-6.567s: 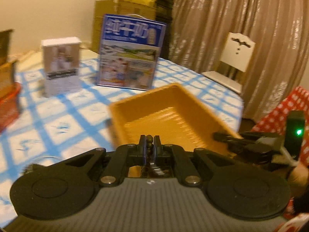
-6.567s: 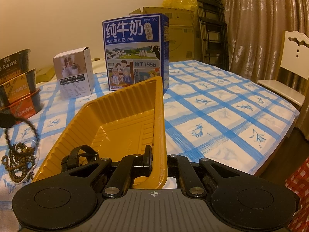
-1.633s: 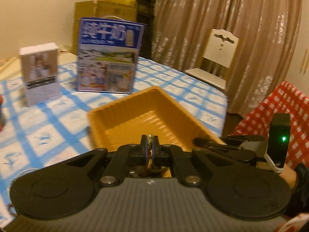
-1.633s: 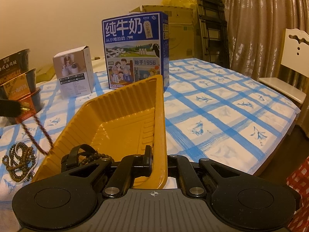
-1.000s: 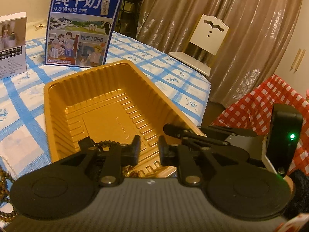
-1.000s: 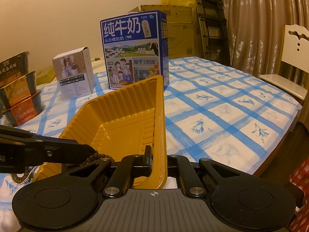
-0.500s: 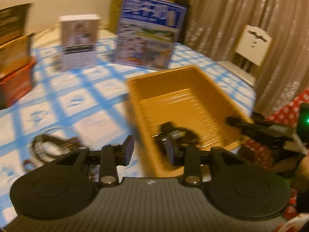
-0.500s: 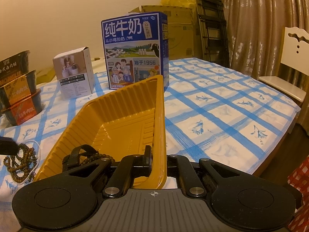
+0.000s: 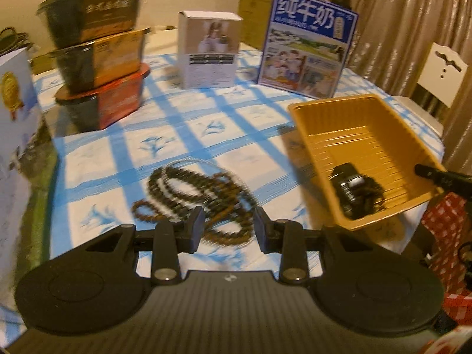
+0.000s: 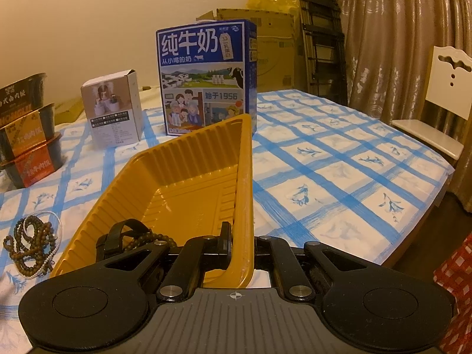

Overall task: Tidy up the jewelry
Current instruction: 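Grasp the white pearl necklace with the left tool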

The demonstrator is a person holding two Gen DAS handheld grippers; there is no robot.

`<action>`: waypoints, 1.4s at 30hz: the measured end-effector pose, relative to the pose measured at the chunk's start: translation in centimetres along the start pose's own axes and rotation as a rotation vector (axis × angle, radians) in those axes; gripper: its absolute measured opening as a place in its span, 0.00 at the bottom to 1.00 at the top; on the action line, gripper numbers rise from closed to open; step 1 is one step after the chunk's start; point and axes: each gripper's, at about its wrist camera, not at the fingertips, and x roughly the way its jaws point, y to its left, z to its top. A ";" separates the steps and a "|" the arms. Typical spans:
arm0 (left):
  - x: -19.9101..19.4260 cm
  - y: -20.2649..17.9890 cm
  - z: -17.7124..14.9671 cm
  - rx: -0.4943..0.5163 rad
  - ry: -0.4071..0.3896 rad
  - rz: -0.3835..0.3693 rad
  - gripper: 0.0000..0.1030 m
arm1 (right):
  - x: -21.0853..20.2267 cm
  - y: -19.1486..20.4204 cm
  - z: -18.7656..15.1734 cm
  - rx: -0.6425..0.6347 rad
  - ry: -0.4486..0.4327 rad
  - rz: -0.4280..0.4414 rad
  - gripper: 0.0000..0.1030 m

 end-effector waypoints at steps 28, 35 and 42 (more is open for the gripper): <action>3.1 -1.2 -1.7 0.099 0.055 -0.010 0.21 | -0.3 -0.1 -0.2 0.000 0.003 -0.001 0.06; 6.2 -4.5 -1.6 0.239 0.059 -0.070 0.11 | -0.3 -0.4 -0.4 0.001 0.009 0.001 0.06; 9.1 -5.3 -1.7 0.303 0.102 -0.070 0.03 | -0.3 -0.6 -0.5 0.001 0.011 0.003 0.06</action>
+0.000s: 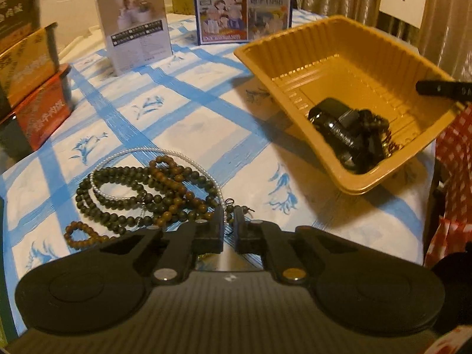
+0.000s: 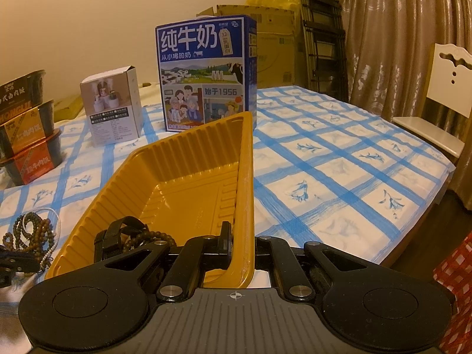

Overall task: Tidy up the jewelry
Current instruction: 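Grasp the white pearl necklace with the left tool, then lift the pearl necklace and lay it in the orange tray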

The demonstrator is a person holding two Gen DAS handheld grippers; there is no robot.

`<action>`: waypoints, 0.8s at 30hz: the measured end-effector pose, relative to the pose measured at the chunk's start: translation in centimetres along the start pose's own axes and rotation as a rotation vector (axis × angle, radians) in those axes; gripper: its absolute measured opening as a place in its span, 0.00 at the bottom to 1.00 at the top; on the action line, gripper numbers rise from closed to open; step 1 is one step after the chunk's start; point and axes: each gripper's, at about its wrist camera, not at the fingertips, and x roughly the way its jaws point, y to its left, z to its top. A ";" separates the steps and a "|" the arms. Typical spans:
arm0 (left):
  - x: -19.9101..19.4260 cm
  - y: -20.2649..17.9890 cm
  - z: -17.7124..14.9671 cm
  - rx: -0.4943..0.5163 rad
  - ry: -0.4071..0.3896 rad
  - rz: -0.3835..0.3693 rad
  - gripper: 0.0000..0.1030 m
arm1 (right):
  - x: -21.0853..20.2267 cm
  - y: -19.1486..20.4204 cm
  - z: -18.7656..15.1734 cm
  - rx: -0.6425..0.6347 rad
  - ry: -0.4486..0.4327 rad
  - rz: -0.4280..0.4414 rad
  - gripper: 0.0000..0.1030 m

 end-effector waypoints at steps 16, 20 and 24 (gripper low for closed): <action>-0.3 1.0 0.3 -0.020 -0.012 -0.022 0.01 | 0.5 0.2 -0.1 0.003 0.007 -0.002 0.06; -2.8 2.2 1.7 -0.050 -0.077 -0.019 0.01 | 0.5 0.3 -0.1 0.003 0.007 -0.002 0.06; -5.7 4.1 3.6 -0.076 -0.150 0.004 0.01 | 0.6 0.2 -0.2 0.006 0.008 -0.002 0.06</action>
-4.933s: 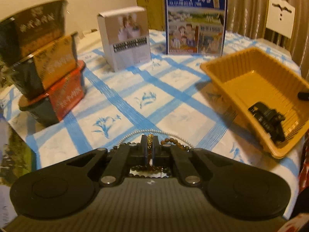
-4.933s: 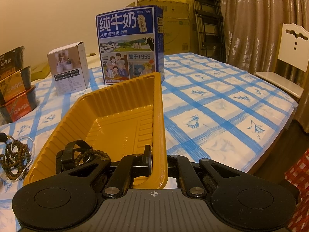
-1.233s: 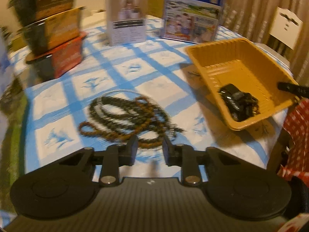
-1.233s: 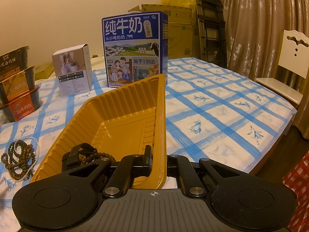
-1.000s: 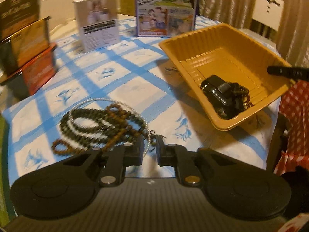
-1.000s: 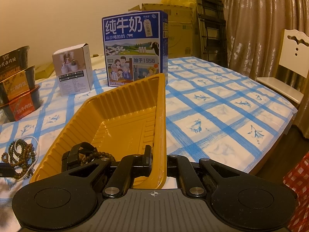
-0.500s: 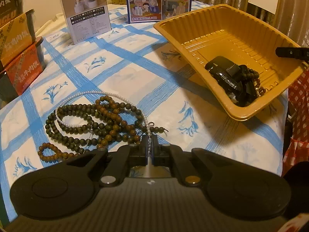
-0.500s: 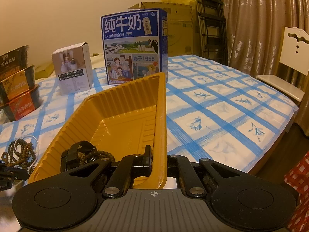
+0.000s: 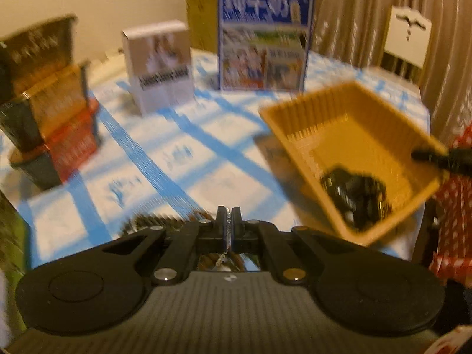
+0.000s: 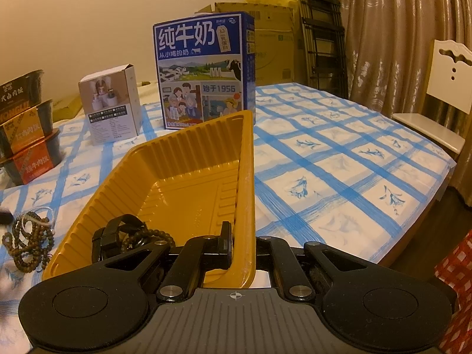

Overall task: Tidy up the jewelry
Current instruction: 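Lift the pearl necklace and lay it in the orange tray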

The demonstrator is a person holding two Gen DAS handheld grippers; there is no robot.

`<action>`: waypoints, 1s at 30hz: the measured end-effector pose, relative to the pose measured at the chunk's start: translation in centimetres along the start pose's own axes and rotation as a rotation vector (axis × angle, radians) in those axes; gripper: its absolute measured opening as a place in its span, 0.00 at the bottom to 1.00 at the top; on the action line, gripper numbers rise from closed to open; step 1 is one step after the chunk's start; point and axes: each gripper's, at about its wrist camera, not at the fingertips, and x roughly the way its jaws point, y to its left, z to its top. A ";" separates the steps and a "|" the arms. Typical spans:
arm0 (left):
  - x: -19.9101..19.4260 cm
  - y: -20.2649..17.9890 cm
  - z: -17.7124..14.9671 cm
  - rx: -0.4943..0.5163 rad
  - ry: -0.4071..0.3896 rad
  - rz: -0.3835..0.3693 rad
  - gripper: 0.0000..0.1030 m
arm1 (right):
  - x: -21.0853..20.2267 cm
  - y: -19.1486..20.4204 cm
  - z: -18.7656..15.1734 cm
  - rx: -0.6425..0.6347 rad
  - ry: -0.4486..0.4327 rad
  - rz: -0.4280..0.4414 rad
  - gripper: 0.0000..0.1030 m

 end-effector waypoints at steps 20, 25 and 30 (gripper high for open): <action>-7.4 0.2 9.2 0.001 -0.251 -0.022 0.01 | 0.1 -0.1 0.0 0.001 0.002 0.000 0.06; -7.3 -1.9 10.4 0.021 -0.277 -0.088 0.01 | 0.1 -0.1 0.0 0.002 0.003 0.001 0.06; -6.4 -4.1 11.8 0.029 -0.301 -0.147 0.01 | 0.1 0.0 0.1 0.001 0.002 0.001 0.06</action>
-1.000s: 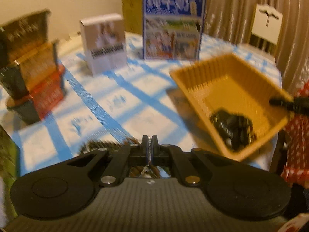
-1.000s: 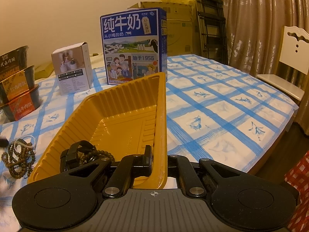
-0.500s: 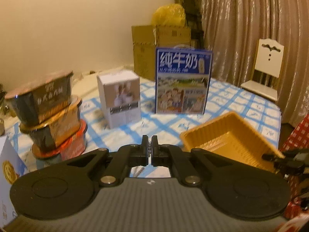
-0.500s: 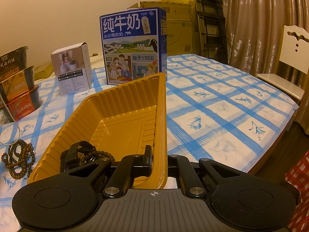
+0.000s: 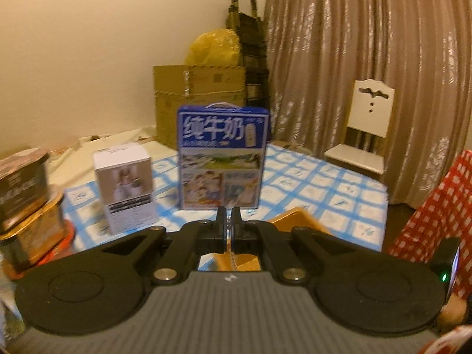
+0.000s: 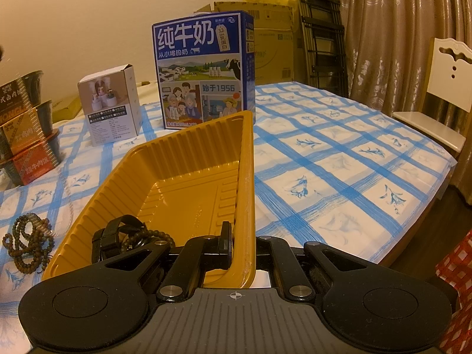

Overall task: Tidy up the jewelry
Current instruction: 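Lift the pearl necklace and lay it in the orange tray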

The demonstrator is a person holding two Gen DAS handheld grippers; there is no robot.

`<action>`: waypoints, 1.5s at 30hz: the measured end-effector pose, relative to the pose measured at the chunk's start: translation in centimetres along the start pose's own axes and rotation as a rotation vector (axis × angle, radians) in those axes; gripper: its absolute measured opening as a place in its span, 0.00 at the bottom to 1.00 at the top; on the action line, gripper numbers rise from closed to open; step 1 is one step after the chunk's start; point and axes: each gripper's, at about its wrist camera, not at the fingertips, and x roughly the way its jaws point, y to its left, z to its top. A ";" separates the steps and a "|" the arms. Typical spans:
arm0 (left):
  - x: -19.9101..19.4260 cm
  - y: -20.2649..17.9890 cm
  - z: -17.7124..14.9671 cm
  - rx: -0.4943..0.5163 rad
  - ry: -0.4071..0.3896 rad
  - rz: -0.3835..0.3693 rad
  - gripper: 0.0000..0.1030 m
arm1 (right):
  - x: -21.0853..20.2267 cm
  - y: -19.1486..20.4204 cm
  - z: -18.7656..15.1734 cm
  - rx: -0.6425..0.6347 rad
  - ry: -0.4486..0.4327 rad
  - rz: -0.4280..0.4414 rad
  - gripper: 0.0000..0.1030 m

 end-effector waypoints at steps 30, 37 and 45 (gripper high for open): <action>14.7 -6.9 -10.4 -0.322 0.334 -0.281 0.01 | 0.1 0.2 0.4 0.000 0.004 0.011 0.06; 15.5 -6.9 -12.5 -0.347 0.404 -0.273 0.08 | 0.2 0.0 0.3 0.004 0.007 0.010 0.06; 12.1 -5.9 -11.9 -0.291 0.344 -0.185 0.28 | 0.2 0.1 0.3 0.004 0.008 0.009 0.06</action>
